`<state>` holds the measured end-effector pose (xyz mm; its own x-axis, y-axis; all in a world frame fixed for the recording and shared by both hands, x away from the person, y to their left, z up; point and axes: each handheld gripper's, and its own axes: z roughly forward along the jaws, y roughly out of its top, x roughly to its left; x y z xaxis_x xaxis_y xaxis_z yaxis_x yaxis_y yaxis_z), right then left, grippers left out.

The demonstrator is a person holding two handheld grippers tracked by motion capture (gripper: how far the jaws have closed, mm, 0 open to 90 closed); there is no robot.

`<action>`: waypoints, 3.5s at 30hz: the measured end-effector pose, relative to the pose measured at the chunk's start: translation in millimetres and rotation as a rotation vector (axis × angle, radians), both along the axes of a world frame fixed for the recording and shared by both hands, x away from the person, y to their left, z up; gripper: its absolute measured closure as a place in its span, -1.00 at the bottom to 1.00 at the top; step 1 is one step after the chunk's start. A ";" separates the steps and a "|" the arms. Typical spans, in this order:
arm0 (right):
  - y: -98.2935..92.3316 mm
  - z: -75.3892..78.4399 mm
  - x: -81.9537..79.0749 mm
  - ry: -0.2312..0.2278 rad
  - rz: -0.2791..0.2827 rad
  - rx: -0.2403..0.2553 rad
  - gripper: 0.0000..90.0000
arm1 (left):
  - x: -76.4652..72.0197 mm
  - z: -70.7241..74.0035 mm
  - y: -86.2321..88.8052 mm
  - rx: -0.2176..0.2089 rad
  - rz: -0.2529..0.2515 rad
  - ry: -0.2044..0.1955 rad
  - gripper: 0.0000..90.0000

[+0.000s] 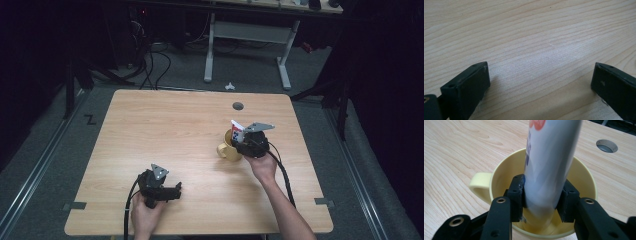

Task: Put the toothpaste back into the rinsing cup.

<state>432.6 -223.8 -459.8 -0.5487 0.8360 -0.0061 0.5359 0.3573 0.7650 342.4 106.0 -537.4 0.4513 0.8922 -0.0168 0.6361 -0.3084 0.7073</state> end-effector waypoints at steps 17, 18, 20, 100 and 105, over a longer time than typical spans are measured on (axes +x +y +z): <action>-2.2 1.0 -1.3 -0.003 -0.007 0.010 0.38 | -0.1 0.0 0.0 0.000 0.000 0.000 -0.95; -2.6 1.0 -1.3 -0.005 -0.007 0.010 0.37 | 0.0 0.0 0.0 0.000 0.000 0.000 -0.95; -3.5 1.2 -1.5 -0.005 -0.009 0.012 0.35 | -0.1 0.0 0.0 0.000 0.000 0.000 -0.95; -12.7 17.8 -22.5 -0.050 -0.045 0.017 -0.20 | 0.0 0.0 0.0 0.000 0.000 0.000 -0.95; -15.6 18.3 -25.3 -0.052 -0.050 0.019 -0.21 | 0.0 0.0 0.0 0.000 0.000 0.000 -0.95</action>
<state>407.3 -239.4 -441.5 -0.5055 0.8626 -0.0179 0.5120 0.3166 0.7985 342.4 106.0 -537.4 0.4511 0.8923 -0.0169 0.6360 -0.3081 0.7075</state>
